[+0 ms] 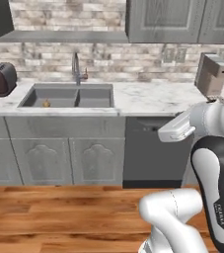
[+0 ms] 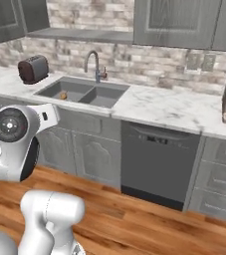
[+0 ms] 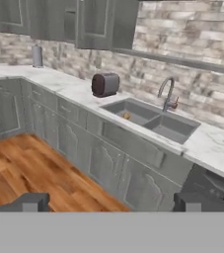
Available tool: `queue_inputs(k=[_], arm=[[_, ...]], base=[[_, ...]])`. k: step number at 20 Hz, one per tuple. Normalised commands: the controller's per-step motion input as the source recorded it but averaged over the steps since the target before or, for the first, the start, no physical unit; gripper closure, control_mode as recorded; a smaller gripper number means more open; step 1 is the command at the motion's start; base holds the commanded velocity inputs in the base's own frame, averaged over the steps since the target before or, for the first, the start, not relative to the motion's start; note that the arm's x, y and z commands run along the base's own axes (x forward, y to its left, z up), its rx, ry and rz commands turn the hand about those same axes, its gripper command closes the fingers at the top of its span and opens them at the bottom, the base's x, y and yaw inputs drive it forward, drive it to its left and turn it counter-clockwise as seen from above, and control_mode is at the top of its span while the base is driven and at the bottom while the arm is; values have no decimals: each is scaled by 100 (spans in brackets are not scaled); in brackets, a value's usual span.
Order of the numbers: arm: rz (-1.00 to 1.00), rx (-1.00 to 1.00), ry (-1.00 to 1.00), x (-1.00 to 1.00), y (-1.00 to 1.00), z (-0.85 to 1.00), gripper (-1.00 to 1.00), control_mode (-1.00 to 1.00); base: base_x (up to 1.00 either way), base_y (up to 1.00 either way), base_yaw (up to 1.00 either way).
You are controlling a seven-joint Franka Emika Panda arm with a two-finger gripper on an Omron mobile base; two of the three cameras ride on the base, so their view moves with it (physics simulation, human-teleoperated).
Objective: Open the cabinet directly in front. Then move the liquor and the mug to the dining counter with the jar on it.
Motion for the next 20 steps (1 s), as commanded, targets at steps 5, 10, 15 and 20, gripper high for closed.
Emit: queue_inputs(k=[5, 10, 15, 20], arm=[[0, 0, 0, 0, 0, 0, -100, 100], [0, 0, 0, 0, 0, 0, -100, 100], [0, 0, 0, 0, 0, 0, -100, 100], [0, 0, 0, 0, 0, 0, -100, 100]], base=[[21, 100, -6], [34, 100, -8], [40, 100, -9], [48, 100, -9]])
